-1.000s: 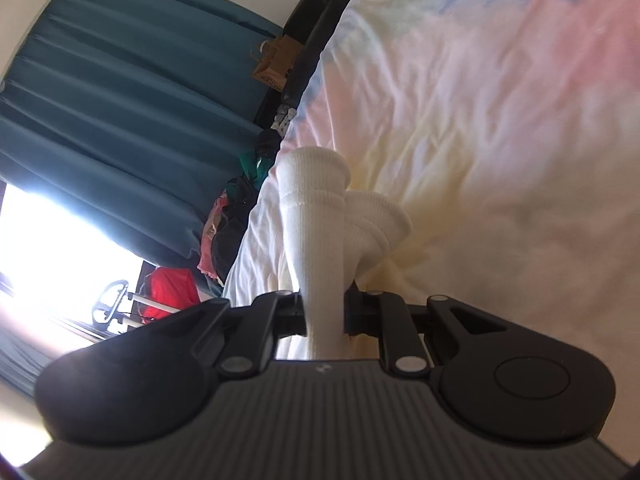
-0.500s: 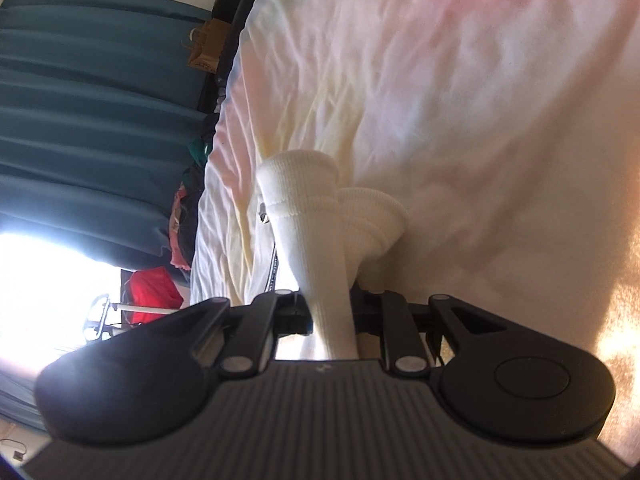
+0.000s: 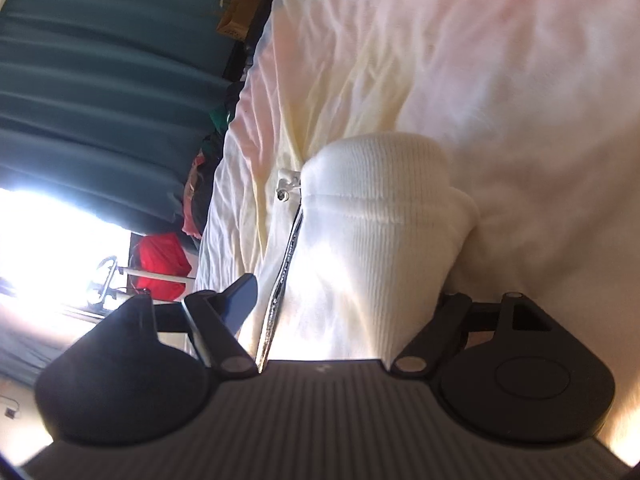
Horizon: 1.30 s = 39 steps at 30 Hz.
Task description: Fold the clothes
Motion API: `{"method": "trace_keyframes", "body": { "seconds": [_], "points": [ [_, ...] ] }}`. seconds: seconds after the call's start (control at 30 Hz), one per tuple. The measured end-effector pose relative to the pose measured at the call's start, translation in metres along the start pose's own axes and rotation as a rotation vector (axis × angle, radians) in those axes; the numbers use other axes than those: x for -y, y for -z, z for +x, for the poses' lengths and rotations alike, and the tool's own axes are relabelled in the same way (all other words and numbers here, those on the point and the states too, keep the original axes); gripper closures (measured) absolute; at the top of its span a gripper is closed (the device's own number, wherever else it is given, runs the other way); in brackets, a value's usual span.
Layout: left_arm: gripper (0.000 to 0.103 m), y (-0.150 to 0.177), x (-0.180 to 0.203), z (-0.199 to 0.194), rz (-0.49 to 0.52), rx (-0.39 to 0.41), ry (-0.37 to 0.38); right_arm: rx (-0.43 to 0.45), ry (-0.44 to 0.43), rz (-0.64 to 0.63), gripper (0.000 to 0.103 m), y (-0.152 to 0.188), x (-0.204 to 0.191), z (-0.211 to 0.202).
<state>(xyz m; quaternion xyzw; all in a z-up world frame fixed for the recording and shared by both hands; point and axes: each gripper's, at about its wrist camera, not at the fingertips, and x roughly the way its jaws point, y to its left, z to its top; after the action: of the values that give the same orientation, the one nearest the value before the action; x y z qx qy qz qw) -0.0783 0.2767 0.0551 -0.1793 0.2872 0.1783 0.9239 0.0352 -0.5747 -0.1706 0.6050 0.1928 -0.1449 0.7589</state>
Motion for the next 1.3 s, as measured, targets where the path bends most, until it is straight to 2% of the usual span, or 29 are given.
{"method": "trace_keyframes", "body": {
  "seconds": [0.03,0.1,0.2,0.27,0.33,0.5,0.63,0.7,0.77,0.97,1.13,1.3],
  "points": [
    [0.016,-0.002,0.008,-0.002,0.011,0.014,0.015,0.003,-0.001,-0.005,0.029,-0.002,0.0,0.002],
    [0.013,-0.005,0.029,-0.006,0.035,0.042,0.047,0.015,0.018,0.003,0.049,-0.005,0.003,0.004],
    [0.007,0.0,0.069,-0.004,0.071,0.071,0.108,0.021,0.049,-0.004,0.071,-0.008,0.005,0.008],
    [0.006,0.007,0.1,0.003,0.117,0.052,0.121,0.044,0.066,-0.041,0.077,-0.008,-0.001,0.004],
    [0.005,0.021,0.135,0.01,0.158,0.063,0.103,0.07,0.053,-0.058,0.078,-0.007,-0.009,0.0],
    [0.005,0.064,0.214,0.037,0.243,0.025,0.212,0.108,0.063,-0.108,0.079,-0.008,-0.02,-0.005],
    [0.005,0.097,0.272,0.057,0.401,0.01,0.227,0.122,0.1,-0.171,0.079,-0.009,-0.024,-0.006],
    [0.005,0.111,0.285,0.064,0.444,0.005,0.24,0.134,0.105,-0.203,0.079,-0.008,-0.029,-0.006],
    [0.005,0.124,0.292,0.071,0.491,0.004,0.231,0.146,0.11,-0.235,0.079,-0.007,-0.034,-0.007],
    [0.005,0.165,0.274,0.089,0.592,0.022,0.182,0.176,0.12,-0.321,0.079,-0.002,-0.045,-0.01],
    [0.004,0.173,0.261,0.11,0.557,-0.079,0.178,0.235,0.117,-0.45,0.079,0.008,-0.068,-0.017],
    [0.002,0.174,0.263,0.116,0.573,-0.087,0.178,0.324,0.105,-0.645,0.079,0.032,-0.102,-0.032]
  ]
}}
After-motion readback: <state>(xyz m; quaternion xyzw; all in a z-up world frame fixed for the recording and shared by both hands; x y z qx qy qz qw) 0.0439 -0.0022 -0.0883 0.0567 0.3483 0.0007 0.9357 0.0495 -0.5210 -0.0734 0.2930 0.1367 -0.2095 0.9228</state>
